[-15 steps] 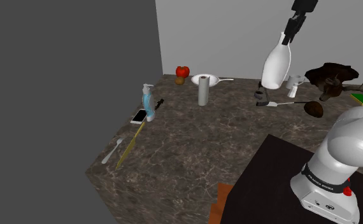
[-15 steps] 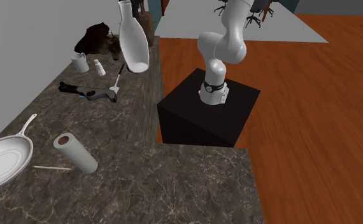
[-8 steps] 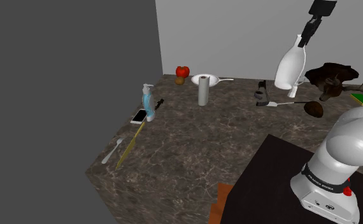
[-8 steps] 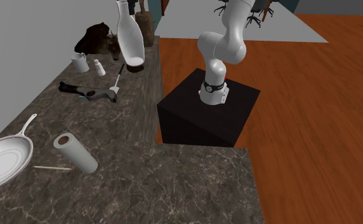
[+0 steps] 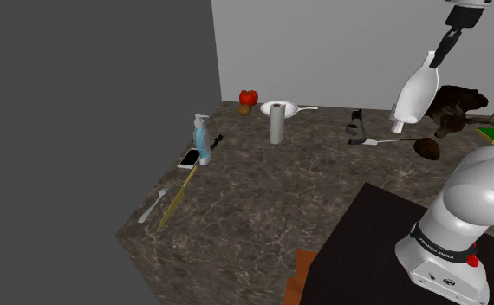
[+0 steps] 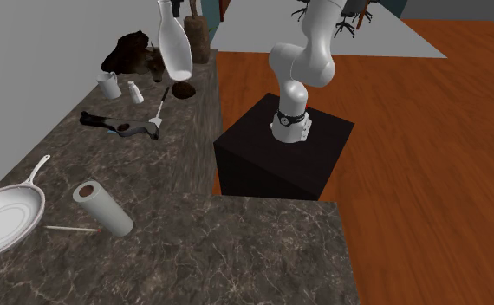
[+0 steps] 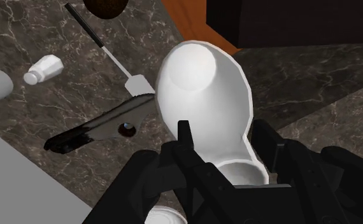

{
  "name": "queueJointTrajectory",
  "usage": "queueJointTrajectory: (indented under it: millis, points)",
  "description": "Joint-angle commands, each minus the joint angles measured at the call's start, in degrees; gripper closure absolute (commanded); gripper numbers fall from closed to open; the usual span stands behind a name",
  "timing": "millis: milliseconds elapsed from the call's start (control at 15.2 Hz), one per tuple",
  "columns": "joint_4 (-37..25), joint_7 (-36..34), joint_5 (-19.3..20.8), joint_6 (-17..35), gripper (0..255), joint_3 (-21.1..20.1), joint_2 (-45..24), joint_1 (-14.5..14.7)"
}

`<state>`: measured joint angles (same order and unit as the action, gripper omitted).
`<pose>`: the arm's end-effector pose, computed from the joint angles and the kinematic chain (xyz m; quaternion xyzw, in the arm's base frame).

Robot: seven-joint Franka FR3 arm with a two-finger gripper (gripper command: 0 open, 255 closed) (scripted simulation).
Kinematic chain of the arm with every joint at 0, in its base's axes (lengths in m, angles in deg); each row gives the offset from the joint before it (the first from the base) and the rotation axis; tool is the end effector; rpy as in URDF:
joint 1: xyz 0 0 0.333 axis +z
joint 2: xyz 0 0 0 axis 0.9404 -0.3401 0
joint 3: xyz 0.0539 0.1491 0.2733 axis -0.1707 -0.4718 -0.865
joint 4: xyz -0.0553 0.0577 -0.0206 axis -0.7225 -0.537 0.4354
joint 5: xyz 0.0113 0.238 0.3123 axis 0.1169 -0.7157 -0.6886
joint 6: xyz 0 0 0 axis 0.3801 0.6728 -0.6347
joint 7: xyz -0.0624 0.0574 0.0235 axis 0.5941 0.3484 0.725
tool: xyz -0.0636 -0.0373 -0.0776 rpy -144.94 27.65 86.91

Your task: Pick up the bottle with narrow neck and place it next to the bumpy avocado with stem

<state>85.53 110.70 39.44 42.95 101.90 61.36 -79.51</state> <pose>0.1815 -0.4023 0.6433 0.9979 -0.0232 0.0597 0.0002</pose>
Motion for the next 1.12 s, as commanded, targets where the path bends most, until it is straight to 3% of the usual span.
queueJointTrajectory:
  millis: [0,396,660,792,858,924,1056]
  points:
    - [-0.9,3.2,0.3,0.9,255,3.4,-1.3,0.2]
    - [-6.7,13.4,-1.4,2.8,255,15.6,-7.6,3.2]
    - [-12.0,21.7,-5.7,4.0,255,28.6,-14.3,8.9]
    - [-15.2,26.8,-9.6,4.4,255,40.1,-19.0,15.9]
    - [-16.9,28.7,-10.8,4.4,255,49.1,-20.2,23.3]
    - [-18.8,29.0,-9.8,4.1,255,56.9,-19.0,30.9]
    - [-23.1,26.9,-3.6,2.9,255,62.1,-12.5,38.8]
